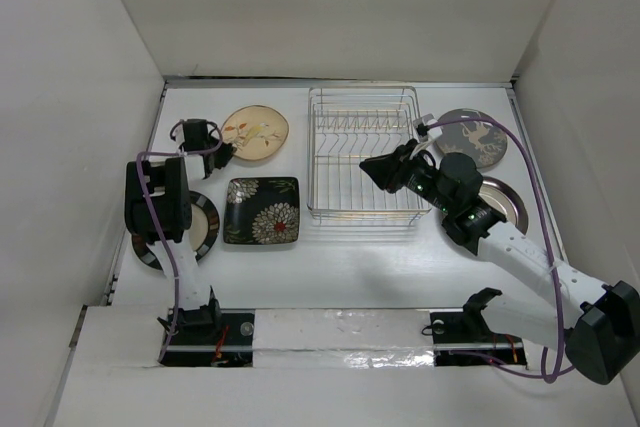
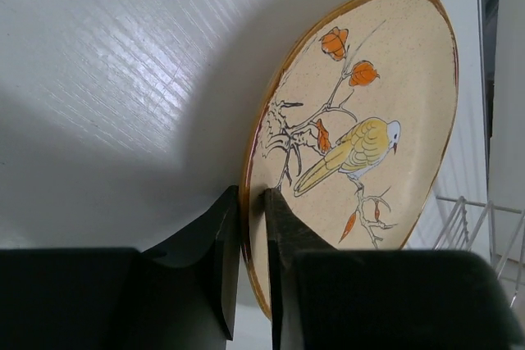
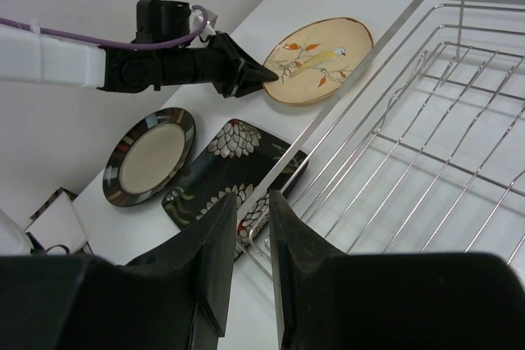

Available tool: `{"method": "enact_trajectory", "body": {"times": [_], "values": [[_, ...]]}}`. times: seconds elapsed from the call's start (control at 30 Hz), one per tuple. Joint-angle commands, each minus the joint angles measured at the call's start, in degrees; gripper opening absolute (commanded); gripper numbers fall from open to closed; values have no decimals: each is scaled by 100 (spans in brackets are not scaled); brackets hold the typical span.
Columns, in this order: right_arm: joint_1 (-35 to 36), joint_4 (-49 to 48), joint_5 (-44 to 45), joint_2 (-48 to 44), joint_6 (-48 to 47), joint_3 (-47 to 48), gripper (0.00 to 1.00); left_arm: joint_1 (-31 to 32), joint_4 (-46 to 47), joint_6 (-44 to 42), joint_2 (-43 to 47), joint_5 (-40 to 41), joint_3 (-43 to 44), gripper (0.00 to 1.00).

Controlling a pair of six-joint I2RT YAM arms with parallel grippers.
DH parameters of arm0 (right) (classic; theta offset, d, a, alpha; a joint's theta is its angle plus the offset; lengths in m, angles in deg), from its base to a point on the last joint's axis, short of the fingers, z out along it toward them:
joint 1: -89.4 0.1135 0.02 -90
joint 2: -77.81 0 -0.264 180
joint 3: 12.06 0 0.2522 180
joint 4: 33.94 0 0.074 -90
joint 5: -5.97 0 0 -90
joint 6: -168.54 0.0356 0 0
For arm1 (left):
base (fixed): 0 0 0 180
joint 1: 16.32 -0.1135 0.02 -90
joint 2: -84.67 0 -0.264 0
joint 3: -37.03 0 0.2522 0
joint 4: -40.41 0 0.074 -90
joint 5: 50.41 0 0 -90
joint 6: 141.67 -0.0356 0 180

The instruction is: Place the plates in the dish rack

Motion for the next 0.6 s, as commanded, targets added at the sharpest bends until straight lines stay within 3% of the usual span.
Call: {"method": "enact_trajectory", "body": {"times": [0.0, 0.23, 0.4, 0.57], "values": [[52, -268, -85, -62, 7, 120, 28, 40, -248, -57, 32, 183, -316, 0], [52, -277, -59, -88, 7, 102, 27, -12, 831, -4, 726, 430, -966, 0], [52, -277, -24, -114, -11, 93, 27, -74, 2333, 31, 1147, 88, -1537, 0], [52, -286, 20, -62, -37, 93, 27, -188, 3153, 162, 1307, -97, -1731, 0]]}}
